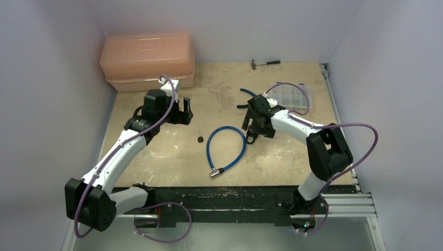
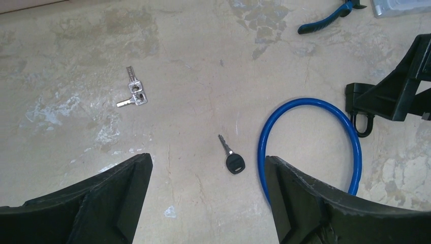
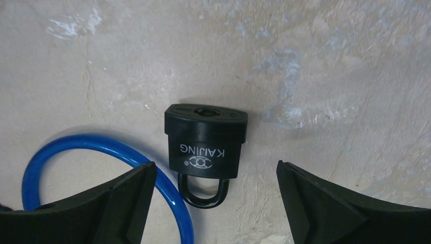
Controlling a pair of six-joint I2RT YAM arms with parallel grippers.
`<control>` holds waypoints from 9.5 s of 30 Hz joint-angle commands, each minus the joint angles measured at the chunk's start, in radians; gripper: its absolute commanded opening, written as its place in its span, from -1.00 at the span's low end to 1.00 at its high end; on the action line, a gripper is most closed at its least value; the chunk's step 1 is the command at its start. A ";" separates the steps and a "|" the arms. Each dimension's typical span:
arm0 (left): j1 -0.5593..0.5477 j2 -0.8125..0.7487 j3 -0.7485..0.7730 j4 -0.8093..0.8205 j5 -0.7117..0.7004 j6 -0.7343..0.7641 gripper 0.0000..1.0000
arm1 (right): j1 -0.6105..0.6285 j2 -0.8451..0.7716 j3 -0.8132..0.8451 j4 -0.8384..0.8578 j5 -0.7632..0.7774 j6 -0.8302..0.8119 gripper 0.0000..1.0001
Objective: Unlock with the key
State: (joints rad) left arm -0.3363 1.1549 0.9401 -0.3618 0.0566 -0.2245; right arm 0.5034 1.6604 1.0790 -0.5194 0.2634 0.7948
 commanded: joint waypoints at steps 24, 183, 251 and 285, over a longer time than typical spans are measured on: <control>-0.004 -0.030 0.011 -0.012 -0.087 0.001 0.65 | 0.034 0.133 0.090 -0.013 0.119 0.038 0.32; -0.324 -0.204 -0.441 0.944 0.159 0.600 -1.00 | 0.229 -0.357 0.189 -0.135 -0.131 0.571 0.98; -0.408 -0.268 -0.257 0.585 -0.394 0.397 0.98 | 0.072 0.109 0.559 -0.223 -0.437 -0.145 -1.00; -0.190 -0.132 -0.017 0.464 0.238 -0.510 0.74 | 0.056 -0.337 -0.216 1.424 -0.988 0.238 -1.00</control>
State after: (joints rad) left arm -0.5339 1.0500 0.8940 0.0483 0.1329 -0.5850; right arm 0.5678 1.3903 0.8856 0.4389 -0.6350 0.8474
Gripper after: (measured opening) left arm 0.883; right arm 0.326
